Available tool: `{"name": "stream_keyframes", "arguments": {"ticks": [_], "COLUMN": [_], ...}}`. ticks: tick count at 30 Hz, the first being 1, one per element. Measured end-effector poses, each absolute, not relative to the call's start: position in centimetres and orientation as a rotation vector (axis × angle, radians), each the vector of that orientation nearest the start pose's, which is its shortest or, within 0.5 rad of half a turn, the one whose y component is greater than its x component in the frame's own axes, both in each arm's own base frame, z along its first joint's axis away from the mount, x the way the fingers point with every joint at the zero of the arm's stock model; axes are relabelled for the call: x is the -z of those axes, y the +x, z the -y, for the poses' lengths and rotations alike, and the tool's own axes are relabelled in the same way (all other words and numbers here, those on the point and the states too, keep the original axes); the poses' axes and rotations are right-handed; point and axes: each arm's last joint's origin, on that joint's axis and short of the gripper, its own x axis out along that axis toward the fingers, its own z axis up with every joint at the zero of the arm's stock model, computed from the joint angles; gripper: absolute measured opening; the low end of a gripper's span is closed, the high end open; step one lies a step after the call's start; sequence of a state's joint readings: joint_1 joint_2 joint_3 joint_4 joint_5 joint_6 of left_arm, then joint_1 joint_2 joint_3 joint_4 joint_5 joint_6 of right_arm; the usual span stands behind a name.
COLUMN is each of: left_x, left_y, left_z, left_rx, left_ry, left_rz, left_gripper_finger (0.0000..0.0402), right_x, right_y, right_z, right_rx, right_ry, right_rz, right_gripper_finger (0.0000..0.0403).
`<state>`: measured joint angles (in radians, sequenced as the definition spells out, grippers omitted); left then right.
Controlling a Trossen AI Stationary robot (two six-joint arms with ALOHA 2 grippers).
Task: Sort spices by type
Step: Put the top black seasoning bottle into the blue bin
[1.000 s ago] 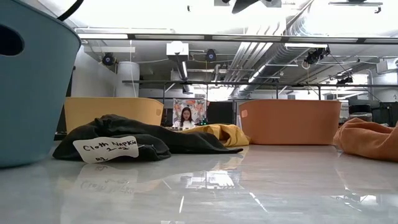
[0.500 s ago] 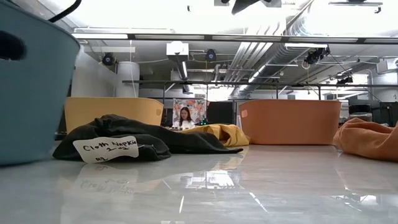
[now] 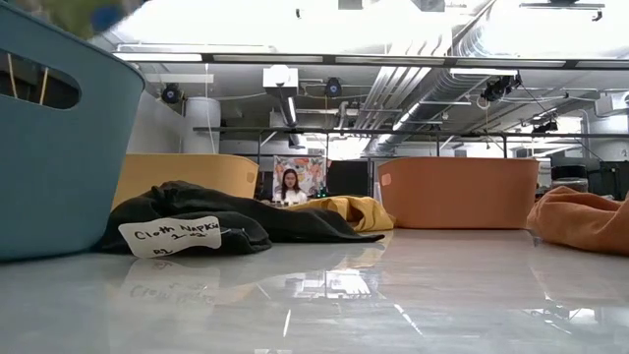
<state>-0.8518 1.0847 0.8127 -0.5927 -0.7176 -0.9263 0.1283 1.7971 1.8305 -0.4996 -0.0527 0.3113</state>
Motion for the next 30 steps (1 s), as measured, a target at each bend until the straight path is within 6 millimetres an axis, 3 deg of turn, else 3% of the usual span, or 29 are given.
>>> {"name": "stream_keyframes", "arguments": {"ticks": [5, 7, 19, 30], "left_x": [-26.6, -26.4, -25.4, -26.1], "left_y": [15.3, 15.5, 17.8, 18.8], "left_z": [14.7, 14.7, 13.7, 13.2], "left_rx": [-0.098, -0.104, -0.195, -0.211], "left_ry": [-0.163, -0.135, -0.077, -0.071], "left_rz": [-0.542, -0.550, -0.569, -0.508], "left_gripper_finger": [0.0077, 0.0077, 0.0077, 0.0077], "right_x": [-33.9, -32.9, -31.5, -30.6], "right_y": [44.1, 44.8, 45.9, 45.8], "right_z": [-7.4, -7.9, -8.5, -8.5], "right_rx": [-0.207, -0.225, -0.150, -0.117], "right_ry": [0.233, 0.228, 0.182, 0.167], "right_rz": [-0.533, -0.535, -0.513, -0.577], "right_gripper_finger": [0.0229, 0.0229, 0.0229, 0.0229]}}
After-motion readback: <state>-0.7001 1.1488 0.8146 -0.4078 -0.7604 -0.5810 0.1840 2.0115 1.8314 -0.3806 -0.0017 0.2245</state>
